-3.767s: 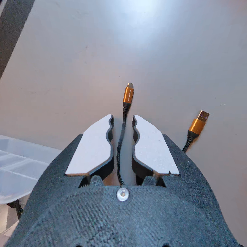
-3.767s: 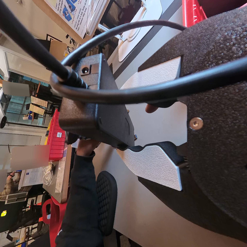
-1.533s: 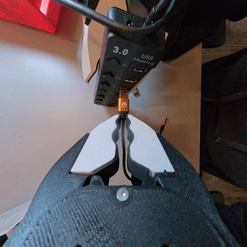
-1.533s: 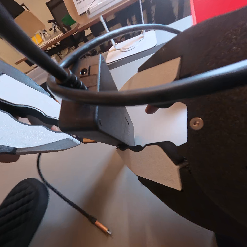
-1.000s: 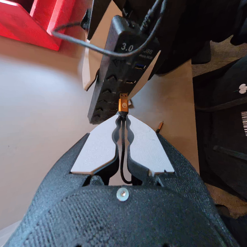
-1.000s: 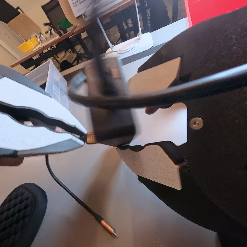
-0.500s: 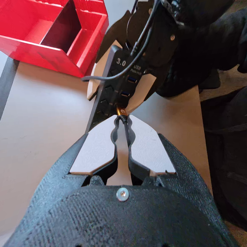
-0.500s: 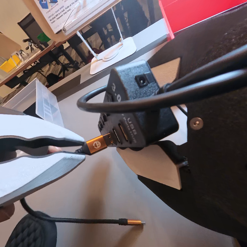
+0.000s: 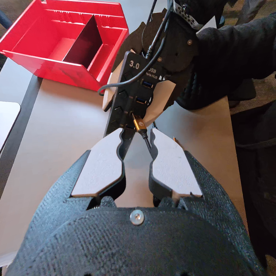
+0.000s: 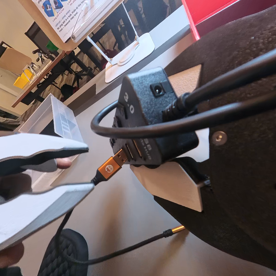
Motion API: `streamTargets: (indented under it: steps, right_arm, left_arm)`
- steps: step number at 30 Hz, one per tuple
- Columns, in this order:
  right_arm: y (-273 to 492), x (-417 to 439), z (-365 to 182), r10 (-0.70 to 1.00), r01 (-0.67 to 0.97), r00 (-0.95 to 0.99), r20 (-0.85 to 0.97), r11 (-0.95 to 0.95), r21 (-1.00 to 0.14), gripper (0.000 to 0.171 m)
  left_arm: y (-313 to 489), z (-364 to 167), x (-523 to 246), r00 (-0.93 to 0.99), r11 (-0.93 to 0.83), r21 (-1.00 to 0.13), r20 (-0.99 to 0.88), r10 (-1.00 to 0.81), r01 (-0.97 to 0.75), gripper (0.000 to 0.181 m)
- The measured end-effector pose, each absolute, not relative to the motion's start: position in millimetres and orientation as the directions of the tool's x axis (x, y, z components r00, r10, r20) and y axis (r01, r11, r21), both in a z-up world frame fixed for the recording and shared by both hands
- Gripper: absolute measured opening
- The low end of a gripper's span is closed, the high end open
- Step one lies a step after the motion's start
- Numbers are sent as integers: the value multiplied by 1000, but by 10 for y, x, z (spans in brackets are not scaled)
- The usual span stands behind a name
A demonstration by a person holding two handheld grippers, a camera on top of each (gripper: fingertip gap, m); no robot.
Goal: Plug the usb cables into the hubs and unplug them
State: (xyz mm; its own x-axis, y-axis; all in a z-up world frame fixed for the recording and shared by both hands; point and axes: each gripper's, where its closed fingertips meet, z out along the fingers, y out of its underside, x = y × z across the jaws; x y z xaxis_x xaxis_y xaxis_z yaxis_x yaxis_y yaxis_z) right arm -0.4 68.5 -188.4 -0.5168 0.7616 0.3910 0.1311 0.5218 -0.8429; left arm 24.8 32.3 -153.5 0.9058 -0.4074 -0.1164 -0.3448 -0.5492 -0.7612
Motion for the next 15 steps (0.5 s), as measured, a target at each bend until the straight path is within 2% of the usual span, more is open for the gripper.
streamTargets:
  steps: [6,9,15]
  right_arm:
    - [744,-37,-1897,785,161,-494,373,504,-849,57]
    - [754,-44,-1900,794,174,-490,359,493,-853,57]
    - [779,-50,-1904,789,178,-472,394,523,-834,57]
  left_arm:
    - [327,-1707,180,883,-601,-648,-308,-355,-468,34]
    - [403,-1722,182,869,-582,-646,-350,-349,-494,13]
    - [426,-1714,160,859,-585,-629,-361,-364,-512,9]
